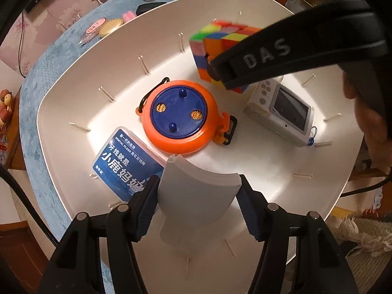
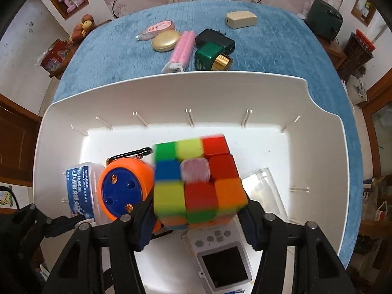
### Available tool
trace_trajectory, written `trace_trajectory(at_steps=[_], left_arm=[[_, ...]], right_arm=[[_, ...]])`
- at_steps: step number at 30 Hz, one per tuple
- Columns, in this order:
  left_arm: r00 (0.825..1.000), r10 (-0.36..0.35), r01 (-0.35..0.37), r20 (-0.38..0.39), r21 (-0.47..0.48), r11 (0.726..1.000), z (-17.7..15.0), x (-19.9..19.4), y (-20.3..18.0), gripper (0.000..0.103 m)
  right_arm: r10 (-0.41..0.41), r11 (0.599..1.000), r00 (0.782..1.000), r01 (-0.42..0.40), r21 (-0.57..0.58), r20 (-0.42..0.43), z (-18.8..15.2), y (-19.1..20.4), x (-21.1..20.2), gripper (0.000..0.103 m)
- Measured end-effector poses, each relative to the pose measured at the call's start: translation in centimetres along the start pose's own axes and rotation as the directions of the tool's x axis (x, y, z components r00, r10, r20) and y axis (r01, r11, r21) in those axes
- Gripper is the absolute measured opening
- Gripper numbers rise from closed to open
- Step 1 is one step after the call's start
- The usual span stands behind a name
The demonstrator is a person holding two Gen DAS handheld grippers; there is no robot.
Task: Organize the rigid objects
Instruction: 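Open the left tool over the tray while the right tool releases the Rubik's cube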
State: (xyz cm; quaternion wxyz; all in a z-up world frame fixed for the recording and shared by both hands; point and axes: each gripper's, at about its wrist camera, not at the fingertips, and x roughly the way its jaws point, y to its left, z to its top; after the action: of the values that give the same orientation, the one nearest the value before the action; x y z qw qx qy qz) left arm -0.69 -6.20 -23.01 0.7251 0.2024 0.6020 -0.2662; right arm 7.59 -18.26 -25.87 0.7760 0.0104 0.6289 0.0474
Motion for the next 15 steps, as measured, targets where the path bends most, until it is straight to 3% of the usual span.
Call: trace_trajectory(at_steps=[4,7,10,15], left_arm=[[1.000,-0.017,0.017,0.004,-0.033,0.999,-0.1,-0.1,0.6,0.067],[0.997,-0.082,0.082,0.000,-0.083,0.993,-0.2,-0.4,1.3,0.078],[0.994,-0.103,0.105,0.023,-0.113,0.988,-0.3,-1.2,1.9,0.079],[0.996,-0.071,0.078,0.059,-0.126,0.989,-0.4,-3.3,2.6,0.079]], right_arm=[[0.001,1.000,1.000,-0.001,-0.010,-0.005,0.1,0.0,0.0,0.059],[0.008,1.000,1.000,-0.008,-0.007,0.001,0.0,0.0,-0.1,0.071],[0.005,1.000,1.000,-0.005,-0.006,0.012,-0.2,-0.2,-0.7,0.072],[0.014,1.000,0.999,-0.014,-0.002,0.035,-0.6,-0.3,-2.0,0.072]])
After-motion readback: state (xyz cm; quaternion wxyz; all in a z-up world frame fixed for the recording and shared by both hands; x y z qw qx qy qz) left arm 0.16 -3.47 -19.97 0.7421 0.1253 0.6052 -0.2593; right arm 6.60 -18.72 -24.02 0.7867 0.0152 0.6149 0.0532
